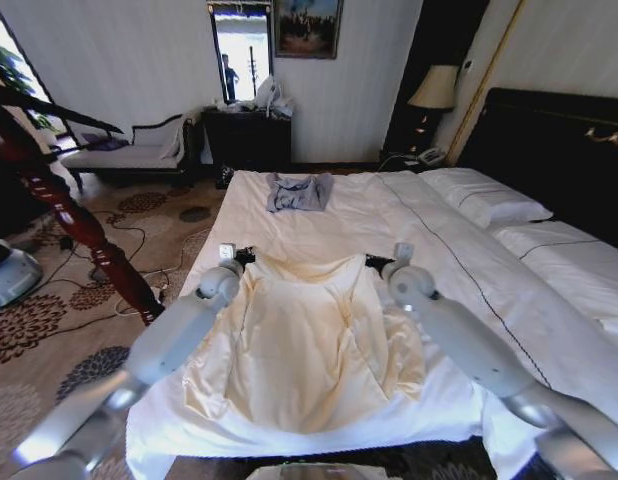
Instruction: Pick up the clothes from the bed and hang them on the clothes hanger.
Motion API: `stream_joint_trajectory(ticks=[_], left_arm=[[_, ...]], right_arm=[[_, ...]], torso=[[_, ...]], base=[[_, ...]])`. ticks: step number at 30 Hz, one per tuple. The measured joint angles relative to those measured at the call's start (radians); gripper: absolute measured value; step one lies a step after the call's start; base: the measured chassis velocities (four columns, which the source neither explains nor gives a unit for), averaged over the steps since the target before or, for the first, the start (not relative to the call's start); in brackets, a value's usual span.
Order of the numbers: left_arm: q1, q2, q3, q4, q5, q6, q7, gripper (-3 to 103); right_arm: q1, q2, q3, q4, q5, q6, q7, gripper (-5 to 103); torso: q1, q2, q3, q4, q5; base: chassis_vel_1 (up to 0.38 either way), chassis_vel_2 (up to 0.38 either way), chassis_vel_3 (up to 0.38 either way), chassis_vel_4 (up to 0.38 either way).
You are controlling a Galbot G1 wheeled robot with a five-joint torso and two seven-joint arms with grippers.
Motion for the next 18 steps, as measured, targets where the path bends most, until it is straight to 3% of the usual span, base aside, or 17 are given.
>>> stream_joint_trajectory(ticks=[5,6,11,12,13,18], left_arm=[[-0.048,-0.076,-0.032,0.154,0.062,-0.025,0.02,1],[-0.076,-0.114,-0.053,0.228,0.098,-0.038,0.035,1],[-0.118,-0.164,-0.072,0.322,0.143,-0.053,0.059,1],[-0.138,-0.183,-0.081,0.365,0.16,-0.058,0.067,1],[-0.19,-0.23,-0.096,0.479,0.217,-0.08,0.095,1],[-0.264,-0.285,-0.1,0.622,0.263,-0.1,0.129,1]], right_arm=[[0.06,0.09,-0.032,-0.142,-0.077,0.054,-0.033,0],[0.098,0.139,-0.047,-0.209,-0.106,0.075,-0.044,0],[0.158,0.227,-0.067,-0.306,-0.137,0.099,-0.049,0],[0.187,0.262,-0.073,-0.347,-0.147,0.107,-0.049,0],[0.263,0.348,-0.092,-0.466,-0.184,0.127,-0.057,0],[0.316,0.406,-0.095,-0.575,-0.235,0.144,-0.07,0]], torso=[[0.0,0.0,0.0,0.0001,-0.0002],[0.0,0.0,0.0,-0.0004,0.0003],[0.0,0.0,0.0,-0.0003,0.0001],[0.0,0.0,0.0,0.0003,0.0004],[0.0,0.0,0.0,0.0004,0.0001],[0.0,0.0,0.0,-0.0006,0.0002]], base=[[0.0,0.0,0.0,0.0],[0.0,0.0,0.0,0.0],[0.0,0.0,0.0,0.0],[0.0,0.0,0.0,0.0],[0.0,0.0,0.0,0.0],[0.0,0.0,0.0,0.0]])
